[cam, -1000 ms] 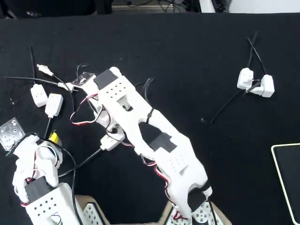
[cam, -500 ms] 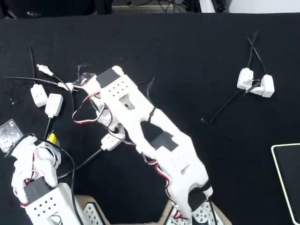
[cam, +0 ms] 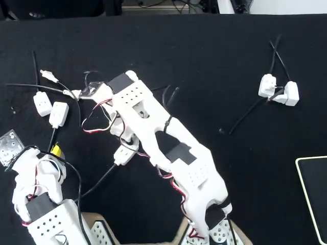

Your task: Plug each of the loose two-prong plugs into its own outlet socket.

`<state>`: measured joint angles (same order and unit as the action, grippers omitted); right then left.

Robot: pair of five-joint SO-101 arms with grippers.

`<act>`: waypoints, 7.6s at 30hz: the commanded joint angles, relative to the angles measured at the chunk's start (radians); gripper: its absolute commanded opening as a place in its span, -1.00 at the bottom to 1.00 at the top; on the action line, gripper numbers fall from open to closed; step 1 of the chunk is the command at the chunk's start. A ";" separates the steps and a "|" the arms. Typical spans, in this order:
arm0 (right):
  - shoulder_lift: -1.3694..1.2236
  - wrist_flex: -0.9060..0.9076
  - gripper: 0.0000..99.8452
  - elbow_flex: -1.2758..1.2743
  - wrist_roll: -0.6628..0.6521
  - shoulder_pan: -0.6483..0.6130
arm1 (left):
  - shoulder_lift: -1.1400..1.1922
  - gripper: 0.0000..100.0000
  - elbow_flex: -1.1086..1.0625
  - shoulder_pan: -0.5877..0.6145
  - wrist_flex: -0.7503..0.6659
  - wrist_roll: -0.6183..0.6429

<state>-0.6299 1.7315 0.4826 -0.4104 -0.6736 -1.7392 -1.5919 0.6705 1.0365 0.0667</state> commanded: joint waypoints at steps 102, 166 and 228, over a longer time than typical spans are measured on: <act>1.179 -0.107 -0.98 -0.937 -0.129 0.359 | 1.091 -0.47 0.575 -0.866 0.003 -0.269; 1.181 -0.086 -0.98 -0.944 -0.129 0.359 | 1.582 -0.47 0.854 -0.794 -0.273 -0.107; 1.196 -0.753 -0.98 -1.604 -0.068 0.477 | 0.864 -0.47 0.361 -0.710 -0.222 -0.110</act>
<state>0.5178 0.9705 -1.1669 -0.4718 -0.2148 -0.8569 -1.2451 -0.0491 0.8216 -0.0529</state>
